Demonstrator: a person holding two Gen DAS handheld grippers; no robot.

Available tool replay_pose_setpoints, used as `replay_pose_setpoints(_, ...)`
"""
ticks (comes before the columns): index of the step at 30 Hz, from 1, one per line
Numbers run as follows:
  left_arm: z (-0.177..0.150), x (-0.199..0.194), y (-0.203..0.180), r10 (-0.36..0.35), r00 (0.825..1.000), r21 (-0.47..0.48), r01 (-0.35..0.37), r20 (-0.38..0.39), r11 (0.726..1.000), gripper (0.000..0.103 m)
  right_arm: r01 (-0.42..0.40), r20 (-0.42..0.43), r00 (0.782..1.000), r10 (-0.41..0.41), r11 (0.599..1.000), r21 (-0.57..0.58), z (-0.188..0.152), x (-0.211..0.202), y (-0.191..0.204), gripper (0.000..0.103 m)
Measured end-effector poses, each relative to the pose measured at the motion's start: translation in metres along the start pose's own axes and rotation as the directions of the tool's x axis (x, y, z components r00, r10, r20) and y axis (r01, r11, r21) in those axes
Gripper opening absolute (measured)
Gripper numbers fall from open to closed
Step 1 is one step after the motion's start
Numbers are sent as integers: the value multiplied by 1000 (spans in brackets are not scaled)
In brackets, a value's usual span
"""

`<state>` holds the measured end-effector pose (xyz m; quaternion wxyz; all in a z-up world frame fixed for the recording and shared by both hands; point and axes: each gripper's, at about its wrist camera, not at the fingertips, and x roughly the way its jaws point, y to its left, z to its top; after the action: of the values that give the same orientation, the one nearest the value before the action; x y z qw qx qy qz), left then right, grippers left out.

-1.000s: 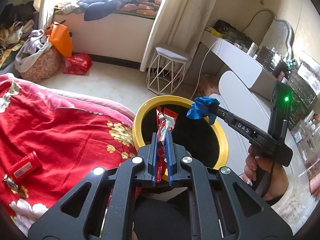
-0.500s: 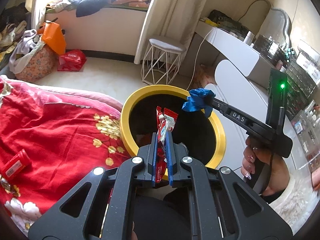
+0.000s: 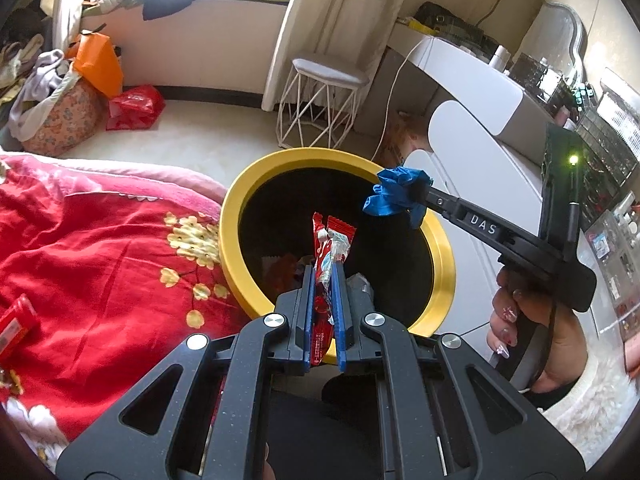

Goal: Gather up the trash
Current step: 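Open both grippers above the bin to drop the bag and wrapper, then move both open grippers back over the red tube and dark wrapper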

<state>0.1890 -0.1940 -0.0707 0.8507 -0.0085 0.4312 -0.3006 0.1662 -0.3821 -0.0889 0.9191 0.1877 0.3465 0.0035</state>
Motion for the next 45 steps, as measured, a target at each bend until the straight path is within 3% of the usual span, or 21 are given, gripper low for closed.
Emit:
replay_pose_setpoints(11, 3, 19, -5, 4, 1000, 11, -4, -23, 1000, 7, 1, -22, 1000, 0, 1000, 12, -3, 5, -8, 7)
replay_pose_setpoints(13, 4, 19, -4, 8, 1000, 5, -7, -18, 1000, 17, 3, -23, 1000, -3, 1000, 22, -2, 5, -10, 15)
replay_pose_setpoints(15, 4, 17, -2, 15, 1000, -8, -15, -10, 1000, 42, 5, -20, 1000, -4, 1000, 30, -2, 4, -12, 32)
replay_pose_setpoints(17, 3, 14, 0, 28, 1000, -17, -28, 0, 999, 48, 8, -16, 1000, -7, 999, 37, -2, 4, -13, 38)
replay_pose_setpoints(21, 2, 6, 5, 50, 998, -35, -50, 24, 998, 75, 8, -10, 1000, -7, 999, 34, -3, 2, -11, 47)
replay_pose_setpoints(26, 2, -6, 11, 69, 996, -68, -65, 56, 996, 89, 3, 1, 1000, -3, 1000, 13, -2, -2, -3, 55)
replay_pose_setpoints(33, 2, -23, 20, 102, 990, -98, -93, 93, 991, 92, 6, 23, 1000, -6, 1000, -23, 1, -8, 13, 66)
replay_pose_setpoints(45, -2, -48, 36, 136, 980, -142, -116, 143, 983, 92, -11, 41, 999, 13, 997, -70, 2, -18, 36, 72)
